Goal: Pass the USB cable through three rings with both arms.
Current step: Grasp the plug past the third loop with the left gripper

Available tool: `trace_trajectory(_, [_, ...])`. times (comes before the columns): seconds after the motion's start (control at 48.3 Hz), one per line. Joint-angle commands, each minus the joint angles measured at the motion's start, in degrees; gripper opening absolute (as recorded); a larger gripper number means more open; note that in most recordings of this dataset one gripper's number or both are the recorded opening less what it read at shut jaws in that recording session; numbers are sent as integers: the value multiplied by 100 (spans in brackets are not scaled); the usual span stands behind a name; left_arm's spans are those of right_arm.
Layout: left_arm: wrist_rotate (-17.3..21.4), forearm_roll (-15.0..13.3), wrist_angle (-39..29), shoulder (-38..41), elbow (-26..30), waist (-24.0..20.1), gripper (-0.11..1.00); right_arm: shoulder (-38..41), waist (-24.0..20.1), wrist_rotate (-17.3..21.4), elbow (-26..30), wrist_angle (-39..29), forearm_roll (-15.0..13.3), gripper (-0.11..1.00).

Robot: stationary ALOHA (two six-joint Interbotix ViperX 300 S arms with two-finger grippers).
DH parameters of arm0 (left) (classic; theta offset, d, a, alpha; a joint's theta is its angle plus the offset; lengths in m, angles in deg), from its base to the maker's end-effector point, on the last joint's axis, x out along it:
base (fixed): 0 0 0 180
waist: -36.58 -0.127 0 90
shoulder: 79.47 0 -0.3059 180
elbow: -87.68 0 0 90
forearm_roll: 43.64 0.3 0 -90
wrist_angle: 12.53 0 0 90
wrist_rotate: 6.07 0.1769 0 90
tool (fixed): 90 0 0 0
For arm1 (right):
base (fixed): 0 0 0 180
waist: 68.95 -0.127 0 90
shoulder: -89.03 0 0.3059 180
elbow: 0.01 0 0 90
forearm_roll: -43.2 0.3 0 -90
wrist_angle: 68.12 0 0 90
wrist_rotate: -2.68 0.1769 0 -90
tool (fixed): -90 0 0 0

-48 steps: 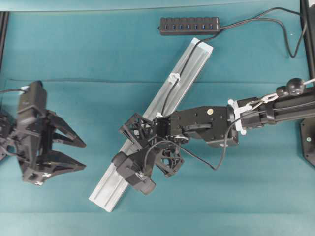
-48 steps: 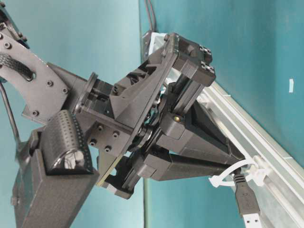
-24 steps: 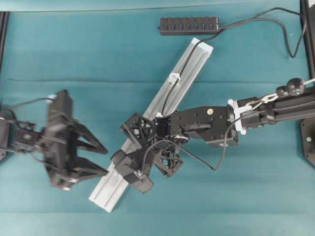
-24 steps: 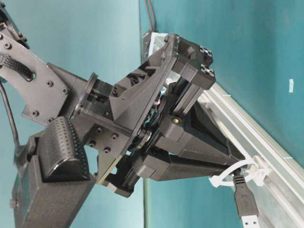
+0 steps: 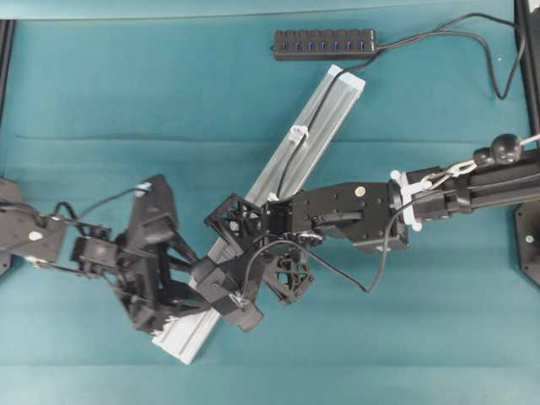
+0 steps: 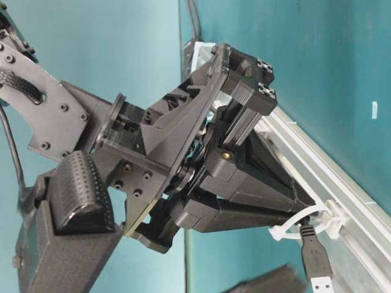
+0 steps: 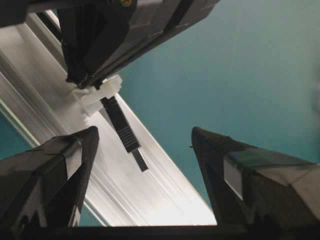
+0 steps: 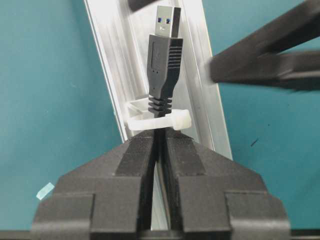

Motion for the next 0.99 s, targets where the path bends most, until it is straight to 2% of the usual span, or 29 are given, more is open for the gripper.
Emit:
trace_trajectory(0.0, [-18, 35, 35, 264, 123, 18, 83, 18, -18, 79, 44, 35, 18, 6])
trace_trajectory(0.332, [-18, 18, 97, 369, 167, 18, 82, 18, -9, 70, 44, 35, 18, 6])
trace_trajectory(0.456, [-18, 18, 264, 378, 167, 18, 78, 18, -9, 70, 44, 44, 18, 6])
trace_trajectory(0.559, [-18, 35, 439, 369, 167, 18, 67, 18, -9, 70, 44, 26, 18, 6])
trace_trajectory(0.746, [-9, 18, 571, 343, 167, 18, 28, 0, 18, 70, 9, 18, 18, 6])
trace_trajectory(0.787, [-9, 18, 571, 343, 185, 18, 23, 0, 35, 70, 9, 18, 18, 6])
trace_trajectory(0.974, [-9, 35, 563, 334, 167, 18, 22, 0, 53, 62, 26, 18, 18, 6])
